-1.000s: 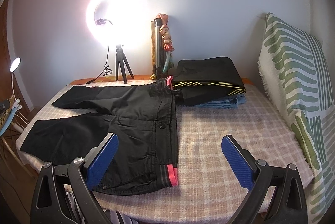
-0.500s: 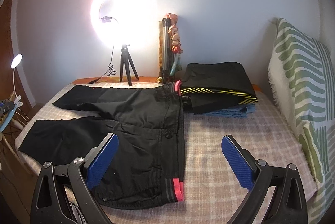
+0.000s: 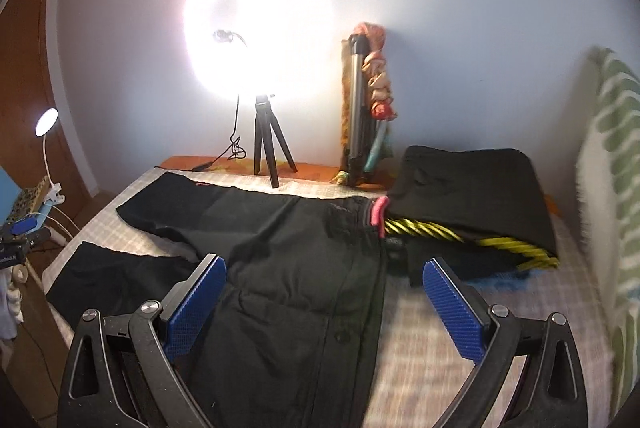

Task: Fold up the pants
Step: 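Move the right tool to the trouser cuff and close on it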

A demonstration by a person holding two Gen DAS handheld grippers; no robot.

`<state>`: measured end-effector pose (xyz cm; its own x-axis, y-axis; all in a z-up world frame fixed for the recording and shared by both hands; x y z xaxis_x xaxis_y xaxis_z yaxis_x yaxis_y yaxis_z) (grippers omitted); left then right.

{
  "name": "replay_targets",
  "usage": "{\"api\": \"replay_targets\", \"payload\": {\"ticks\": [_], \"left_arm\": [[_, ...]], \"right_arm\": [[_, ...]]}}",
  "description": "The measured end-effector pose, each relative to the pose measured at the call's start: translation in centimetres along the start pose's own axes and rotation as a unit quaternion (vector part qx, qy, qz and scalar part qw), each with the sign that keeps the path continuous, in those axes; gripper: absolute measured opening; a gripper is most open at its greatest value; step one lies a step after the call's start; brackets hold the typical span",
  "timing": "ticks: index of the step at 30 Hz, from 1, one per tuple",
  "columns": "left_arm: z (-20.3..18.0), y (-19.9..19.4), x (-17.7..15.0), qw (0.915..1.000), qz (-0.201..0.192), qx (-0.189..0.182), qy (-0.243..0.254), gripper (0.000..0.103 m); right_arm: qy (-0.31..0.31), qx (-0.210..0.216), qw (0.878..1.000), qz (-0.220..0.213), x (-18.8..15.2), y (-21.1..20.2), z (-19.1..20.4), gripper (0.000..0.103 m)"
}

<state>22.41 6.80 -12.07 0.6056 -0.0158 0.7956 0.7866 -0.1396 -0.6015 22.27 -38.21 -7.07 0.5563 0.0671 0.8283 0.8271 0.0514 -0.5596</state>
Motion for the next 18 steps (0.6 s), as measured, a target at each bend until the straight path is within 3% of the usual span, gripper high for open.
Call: {"api": "replay_targets", "payload": {"ticks": [5, 15, 18], "left_arm": [[0.7, 3.3, 1.2, 0.9995, 0.026, -0.01, 0.013, 0.082], [1.6, 13.1, 4.7, 0.9956, 0.079, -0.05, -0.004, 0.046], [1.2, 16.1, 5.2, 0.9945, 0.092, -0.048, 0.012, 0.043]], "right_arm": [[-0.02, 0.027, 0.999, 0.034, 2.7, 5.7, 0.7, 0.099], [-0.101, 0.102, 0.982, 0.123, 6.0, 19.7, 6.6, 0.08], [-0.101, 0.111, 0.976, 0.157, 5.9, 24.5, 8.1, 0.076]]}}
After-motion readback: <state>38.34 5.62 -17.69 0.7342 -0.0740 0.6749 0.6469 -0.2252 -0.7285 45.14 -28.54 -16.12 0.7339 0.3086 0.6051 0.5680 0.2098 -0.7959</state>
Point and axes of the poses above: each gripper's, at about its wrist camera, not at the fingertips, and y roughly the way its jaws point, z to its left, x to its top, the point moved 10 cm from there along y, roughly the way its jaws point, and after that the axes turned 7 degrees about -x, right-handed, at the moved point
